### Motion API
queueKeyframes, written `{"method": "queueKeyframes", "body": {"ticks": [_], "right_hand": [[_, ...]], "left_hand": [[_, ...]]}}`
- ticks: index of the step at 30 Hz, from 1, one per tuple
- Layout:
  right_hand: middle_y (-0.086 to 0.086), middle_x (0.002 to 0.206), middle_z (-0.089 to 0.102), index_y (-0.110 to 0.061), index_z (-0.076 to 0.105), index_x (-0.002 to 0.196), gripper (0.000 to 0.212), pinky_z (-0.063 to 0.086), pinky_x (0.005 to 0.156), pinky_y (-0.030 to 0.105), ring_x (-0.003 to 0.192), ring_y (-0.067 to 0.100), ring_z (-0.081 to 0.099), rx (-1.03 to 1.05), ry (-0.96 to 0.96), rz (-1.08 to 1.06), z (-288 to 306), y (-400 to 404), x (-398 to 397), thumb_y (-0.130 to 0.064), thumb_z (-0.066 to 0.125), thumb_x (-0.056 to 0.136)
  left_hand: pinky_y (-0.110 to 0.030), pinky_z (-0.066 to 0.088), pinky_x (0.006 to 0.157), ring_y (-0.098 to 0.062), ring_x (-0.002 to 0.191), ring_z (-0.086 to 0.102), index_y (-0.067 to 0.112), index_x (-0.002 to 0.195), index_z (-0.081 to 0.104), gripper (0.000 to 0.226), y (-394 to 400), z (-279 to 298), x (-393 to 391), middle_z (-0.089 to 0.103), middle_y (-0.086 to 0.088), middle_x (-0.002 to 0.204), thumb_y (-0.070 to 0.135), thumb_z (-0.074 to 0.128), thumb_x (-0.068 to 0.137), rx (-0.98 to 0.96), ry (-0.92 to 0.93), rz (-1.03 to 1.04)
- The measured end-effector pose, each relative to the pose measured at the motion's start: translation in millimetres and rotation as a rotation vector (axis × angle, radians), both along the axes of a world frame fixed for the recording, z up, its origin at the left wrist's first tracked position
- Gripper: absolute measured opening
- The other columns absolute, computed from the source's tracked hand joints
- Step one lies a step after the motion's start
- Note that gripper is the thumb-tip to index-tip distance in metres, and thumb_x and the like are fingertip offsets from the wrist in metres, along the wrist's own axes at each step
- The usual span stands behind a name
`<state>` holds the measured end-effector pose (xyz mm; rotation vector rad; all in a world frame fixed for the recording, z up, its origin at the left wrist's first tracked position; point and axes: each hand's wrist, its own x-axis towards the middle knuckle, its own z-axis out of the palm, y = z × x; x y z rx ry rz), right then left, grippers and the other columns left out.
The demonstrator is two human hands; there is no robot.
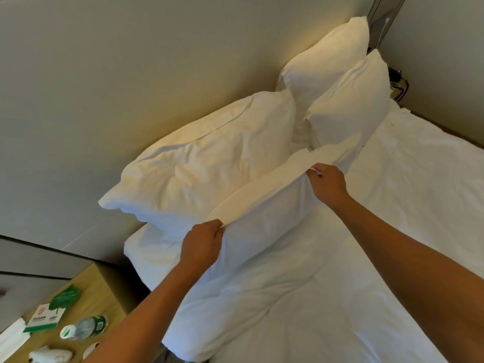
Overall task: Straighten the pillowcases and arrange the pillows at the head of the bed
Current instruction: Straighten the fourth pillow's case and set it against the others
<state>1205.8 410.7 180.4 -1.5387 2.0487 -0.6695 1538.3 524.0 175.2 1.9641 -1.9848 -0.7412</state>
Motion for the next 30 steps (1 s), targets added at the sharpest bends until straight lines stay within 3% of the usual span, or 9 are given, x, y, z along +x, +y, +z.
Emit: {"method": "queueKeyframes", "body": {"ticks": [3,6,10,14,19,24,27,28,30], "right_hand": [[0.013,0.078,0.067,-0.002,0.066,0.082,0.035,0.043,0.07,0.034,0.079,0.033,0.065,0.003,0.023,-0.059,-4,4,-14,-0.025,0.054,0.105],[0.008,0.077,0.067,-0.009,0.066,0.081,0.034,0.047,0.073,0.035,0.076,0.027,0.063,-0.041,0.044,-0.088,2,-3,-23,-0.032,0.055,0.105],[0.003,0.082,0.069,-0.017,0.071,0.089,0.027,0.05,0.078,0.035,0.08,0.024,0.063,-0.039,0.022,-0.037,-2,-20,-21,-0.034,0.057,0.105],[0.002,0.087,0.069,-0.022,0.071,0.092,0.023,0.043,0.078,0.03,0.086,0.023,0.063,0.09,0.06,0.047,-26,-37,-9,-0.03,0.055,0.106],[0.015,0.091,0.072,-0.005,0.073,0.09,0.03,0.042,0.075,0.031,0.089,0.033,0.066,0.046,0.071,0.006,-35,-78,16,-0.024,0.056,0.105],[0.011,0.07,0.063,-0.003,0.065,0.076,0.032,0.035,0.067,0.03,0.072,0.027,0.057,-0.096,0.022,-0.016,-25,-128,42,-0.022,0.059,0.1],[0.015,0.099,0.075,-0.006,0.076,0.099,0.025,0.04,0.076,0.029,0.089,0.027,0.064,-0.067,0.018,0.015,-39,-132,51,-0.022,0.057,0.102],[0.016,0.117,0.074,-0.007,0.076,0.112,0.026,0.044,0.086,0.031,0.105,0.03,0.066,-0.023,0.048,0.05,-48,-128,53,-0.022,0.056,0.104],[0.014,0.15,0.056,-0.012,0.063,0.14,0.038,0.037,0.113,0.034,0.14,0.029,0.05,0.069,0.091,0.128,-68,-110,53,-0.026,0.056,0.106]], "left_hand": [[-0.028,0.044,0.064,-0.029,0.078,0.069,0.019,0.103,0.074,0.024,-4,2,-10,0.074,-0.005,0.087,0.024,0.051,0.104,-0.032,0.018,-0.009],[-0.029,0.042,0.059,-0.027,0.071,0.066,0.022,0.092,0.07,0.022,-21,12,-9,0.065,0.003,0.075,0.026,0.052,0.103,-0.069,-0.004,-0.008],[-0.031,0.044,0.063,-0.026,0.076,0.065,0.021,0.096,0.072,0.021,-42,8,-2,0.066,0.003,0.08,0.025,0.053,0.102,-0.039,0.006,0.019],[-0.032,0.047,0.067,-0.029,0.083,0.067,0.017,0.099,0.072,0.023,-46,-17,2,0.072,-0.007,0.092,0.024,0.05,0.104,0.077,0.007,0.056],[-0.037,0.051,0.066,-0.03,0.078,0.065,0.013,0.095,0.069,0.024,-78,-24,14,0.069,-0.009,0.086,0.021,0.049,0.104,0.05,0.036,0.074],[-0.033,0.041,0.066,-0.026,0.071,0.055,0.009,0.093,0.07,0.024,-124,-18,34,0.064,-0.006,0.08,0.017,0.05,0.103,-0.046,0.04,0.155],[-0.033,0.039,0.066,-0.031,0.074,0.06,0.007,0.09,0.068,0.026,-126,-26,38,0.06,-0.004,0.076,0.017,0.049,0.104,-0.038,0.057,0.17],[-0.033,0.038,0.065,-0.032,0.075,0.062,0.006,0.088,0.067,0.026,-121,-31,35,0.06,-0.005,0.076,0.017,0.049,0.104,-0.02,0.061,0.154],[-0.034,0.039,0.064,-0.034,0.078,0.064,0.009,0.086,0.063,0.024,-105,-41,21,0.059,-0.006,0.076,0.017,0.049,0.105,0.001,0.091,0.109]]}}
